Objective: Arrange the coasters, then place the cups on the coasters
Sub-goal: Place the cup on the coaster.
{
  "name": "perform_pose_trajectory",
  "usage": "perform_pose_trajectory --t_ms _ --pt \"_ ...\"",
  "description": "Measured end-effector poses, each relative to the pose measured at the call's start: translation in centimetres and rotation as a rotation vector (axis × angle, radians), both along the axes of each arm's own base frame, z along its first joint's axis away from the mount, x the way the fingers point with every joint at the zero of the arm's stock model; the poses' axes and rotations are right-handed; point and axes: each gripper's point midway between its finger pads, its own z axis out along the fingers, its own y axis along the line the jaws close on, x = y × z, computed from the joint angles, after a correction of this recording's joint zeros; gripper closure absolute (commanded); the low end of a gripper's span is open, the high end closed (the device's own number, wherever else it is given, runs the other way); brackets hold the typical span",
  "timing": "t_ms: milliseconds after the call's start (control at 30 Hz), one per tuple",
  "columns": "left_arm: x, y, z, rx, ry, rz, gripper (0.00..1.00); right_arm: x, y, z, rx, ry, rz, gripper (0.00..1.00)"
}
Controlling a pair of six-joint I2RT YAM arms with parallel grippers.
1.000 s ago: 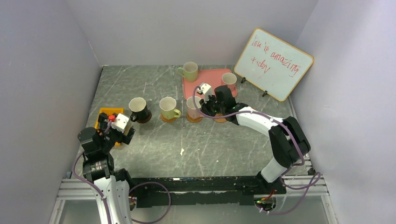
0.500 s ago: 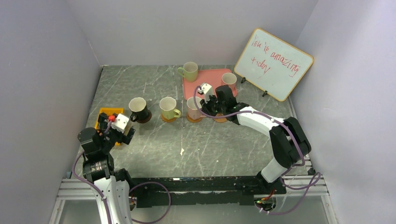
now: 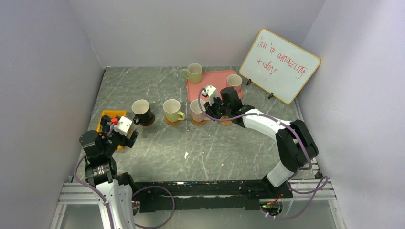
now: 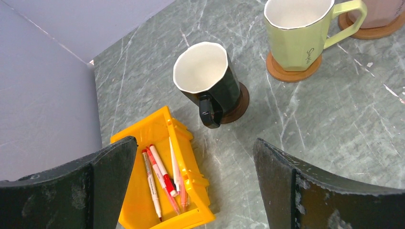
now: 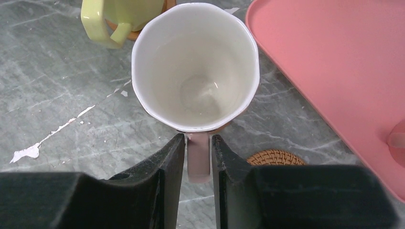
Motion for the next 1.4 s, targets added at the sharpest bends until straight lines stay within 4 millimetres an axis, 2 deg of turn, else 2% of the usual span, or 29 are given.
perform_pose_trajectory --t_ms 300,400,567,667,833,1000,1133,1400 --pt "0.0 0.0 0.0 0.0 0.0 -0.001 0.04 0.2 -0.3 0.1 0.005 -0.001 -0.002 0.67" --pt "0.0 0.0 0.0 0.0 0.0 -0.001 0.04 0.3 -0.5 0.5 0.014 -0.003 0.001 0.6" --pt "0.0 0.0 0.0 0.0 0.0 -0.001 0.04 0.2 -0.6 1.9 0.043 -0.022 0.012 0.34" --pt "0.0 0.0 0.0 0.0 0.0 0.0 0.04 -0.1 -0.5 3.1 0.069 -0.037 0.032 0.22" --pt "0.0 0.0 0.0 0.0 0.0 0.0 0.04 -0.7 -0.4 5.2 0.114 -0.063 0.075 0.13" --pt "0.0 0.0 0.0 0.0 0.0 0.0 0.04 -0.6 -0.7 6.6 0.148 -0.085 0.064 0.11" --pt "0.0 0.0 0.0 0.0 0.0 0.0 0.04 0.9 -2.4 6.8 0.158 -0.107 -0.04 0.13" --pt "0.0 0.0 0.0 0.0 0.0 0.0 0.04 5.6 -8.5 7.1 0.142 -0.179 -0.413 0.16"
